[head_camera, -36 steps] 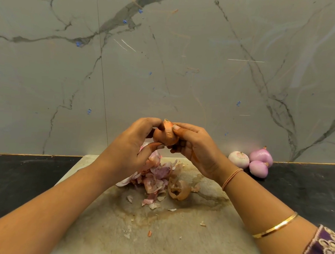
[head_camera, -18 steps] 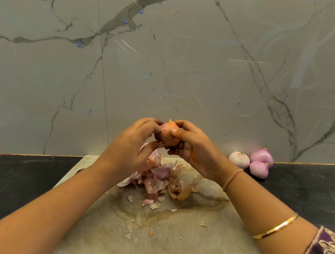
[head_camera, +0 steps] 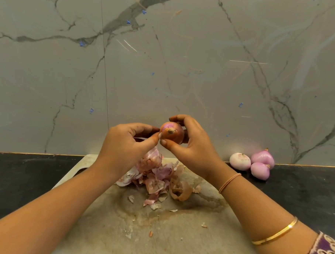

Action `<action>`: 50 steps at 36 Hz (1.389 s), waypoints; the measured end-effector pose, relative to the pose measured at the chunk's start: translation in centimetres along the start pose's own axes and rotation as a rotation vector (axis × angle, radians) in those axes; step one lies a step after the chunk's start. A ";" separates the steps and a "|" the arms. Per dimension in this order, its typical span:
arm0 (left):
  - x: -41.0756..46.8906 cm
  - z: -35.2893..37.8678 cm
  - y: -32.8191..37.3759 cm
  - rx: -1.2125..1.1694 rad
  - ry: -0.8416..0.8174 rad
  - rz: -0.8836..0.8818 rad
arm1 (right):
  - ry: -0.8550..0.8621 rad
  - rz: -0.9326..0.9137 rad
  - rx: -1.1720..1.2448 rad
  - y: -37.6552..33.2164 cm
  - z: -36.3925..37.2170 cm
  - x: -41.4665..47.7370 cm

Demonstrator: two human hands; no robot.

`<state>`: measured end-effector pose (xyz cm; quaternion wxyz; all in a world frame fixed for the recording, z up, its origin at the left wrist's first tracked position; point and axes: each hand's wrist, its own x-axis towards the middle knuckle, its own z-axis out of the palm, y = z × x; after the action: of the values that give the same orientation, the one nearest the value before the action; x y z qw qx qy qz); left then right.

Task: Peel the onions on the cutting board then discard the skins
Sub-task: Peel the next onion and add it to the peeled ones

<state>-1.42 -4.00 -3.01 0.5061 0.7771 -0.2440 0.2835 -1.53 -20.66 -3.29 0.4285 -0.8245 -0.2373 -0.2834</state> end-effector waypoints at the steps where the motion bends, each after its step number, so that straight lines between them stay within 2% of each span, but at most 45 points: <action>1: 0.0 0.0 0.1 -0.001 0.012 -0.007 | 0.003 -0.040 -0.066 0.1 0.0 0.0; 10: 0.0 0.1 0.1 0.086 0.071 -0.017 | 0.028 -0.188 -0.329 -0.2 0.1 -0.1; 15: 0.0 0.0 -0.1 0.191 0.092 0.011 | 0.035 -0.191 -0.353 -0.5 0.3 -0.1; 18: 0.2 0.0 -0.2 0.193 0.099 0.003 | 0.004 -0.128 -0.239 -0.5 0.1 -0.1; 26: 0.6 -0.5 -1.1 0.235 0.057 -0.108 | -0.073 0.158 0.307 -0.8 -1.0 0.0; 30: 0.5 -0.5 -0.8 0.091 -0.087 -0.030 | -0.089 0.229 0.389 -0.7 -1.1 -0.1; 34: 0.0 -0.1 -0.3 0.056 -0.190 0.044 | -0.093 0.250 0.409 -0.4 -1.1 0.0; 41: 0.2 -0.1 0.2 -0.285 -0.151 -0.218 | -0.131 0.230 0.340 -0.2 -0.5 -0.1; 50: 0.6 0.0 -0.1 -0.409 -0.100 -0.306 | -0.234 0.191 0.176 -0.4 -0.3 -0.1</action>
<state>-0.86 -4.02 -2.66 0.6769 0.6996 -0.2008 0.1097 -1.93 -20.72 -2.97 0.4934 -0.8299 -0.2303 -0.1217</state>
